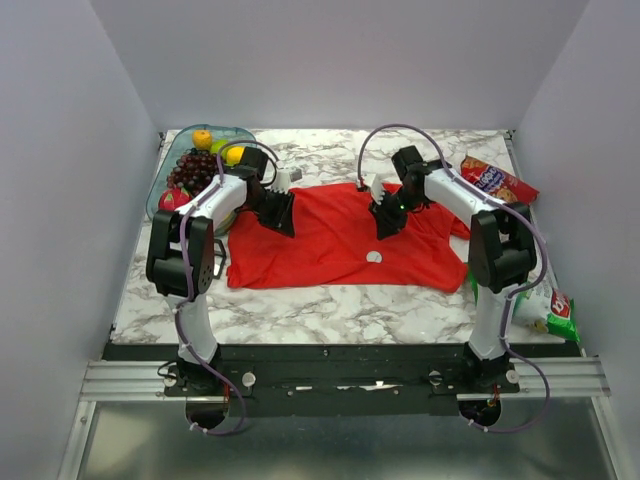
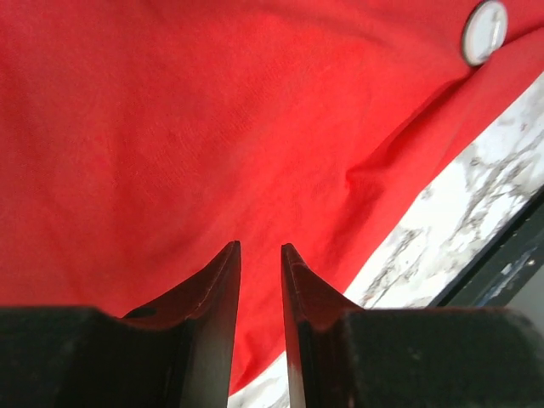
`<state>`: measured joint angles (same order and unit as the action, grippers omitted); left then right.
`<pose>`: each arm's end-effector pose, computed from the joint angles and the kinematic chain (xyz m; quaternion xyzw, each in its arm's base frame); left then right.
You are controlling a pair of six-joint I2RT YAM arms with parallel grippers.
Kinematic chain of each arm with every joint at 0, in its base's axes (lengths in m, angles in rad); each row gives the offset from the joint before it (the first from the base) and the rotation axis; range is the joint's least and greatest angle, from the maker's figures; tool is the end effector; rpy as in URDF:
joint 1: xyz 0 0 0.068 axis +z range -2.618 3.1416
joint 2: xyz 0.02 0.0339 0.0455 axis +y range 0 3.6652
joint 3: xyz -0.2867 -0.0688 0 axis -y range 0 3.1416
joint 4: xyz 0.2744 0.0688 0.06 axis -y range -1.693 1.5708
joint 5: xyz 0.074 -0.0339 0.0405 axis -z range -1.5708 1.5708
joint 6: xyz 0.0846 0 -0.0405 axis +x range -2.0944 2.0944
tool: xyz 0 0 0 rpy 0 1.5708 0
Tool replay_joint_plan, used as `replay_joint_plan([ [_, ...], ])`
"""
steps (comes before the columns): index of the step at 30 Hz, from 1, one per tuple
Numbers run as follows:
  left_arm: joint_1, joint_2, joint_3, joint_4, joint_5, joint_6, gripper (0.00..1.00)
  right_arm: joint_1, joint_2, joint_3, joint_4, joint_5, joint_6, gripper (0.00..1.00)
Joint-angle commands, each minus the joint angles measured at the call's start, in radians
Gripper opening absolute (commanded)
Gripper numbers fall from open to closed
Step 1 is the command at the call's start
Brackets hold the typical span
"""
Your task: Remove the brooch from the garment
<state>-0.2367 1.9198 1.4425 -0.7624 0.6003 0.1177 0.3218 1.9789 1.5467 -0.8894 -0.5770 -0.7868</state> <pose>0.4127 -0.1487 0.1742 0.2141 0.9189 -0.3005 0.1398 0.4064 0.1842 0.1758 -0.5307 0.7902 0.2473 0.1810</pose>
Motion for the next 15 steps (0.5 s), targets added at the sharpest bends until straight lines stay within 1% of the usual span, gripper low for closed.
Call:
replay_joint_plan([
  [1,-0.004,-0.019,0.016,0.049,0.072,-0.095,0.34,0.003,0.064,0.036,-0.058,0.002,0.073,0.28],
  [4,-0.004,-0.041,0.012,0.051,0.076,-0.098,0.33,0.006,0.092,0.036,-0.086,-0.007,0.06,0.3],
  [6,-0.004,-0.056,-0.007,0.057,0.079,-0.102,0.34,0.008,0.11,0.05,-0.109,-0.015,0.052,0.33],
  [10,-0.006,-0.1,-0.056,0.104,0.081,-0.113,0.34,0.019,0.141,0.061,-0.126,-0.032,0.054,0.36],
  [13,-0.007,-0.097,-0.06,0.097,0.087,-0.115,0.33,0.031,0.156,0.067,-0.138,-0.046,0.047,0.36],
  [15,-0.007,-0.096,-0.068,0.101,0.087,-0.115,0.33,0.036,0.169,0.07,-0.14,-0.053,0.047,0.34],
])
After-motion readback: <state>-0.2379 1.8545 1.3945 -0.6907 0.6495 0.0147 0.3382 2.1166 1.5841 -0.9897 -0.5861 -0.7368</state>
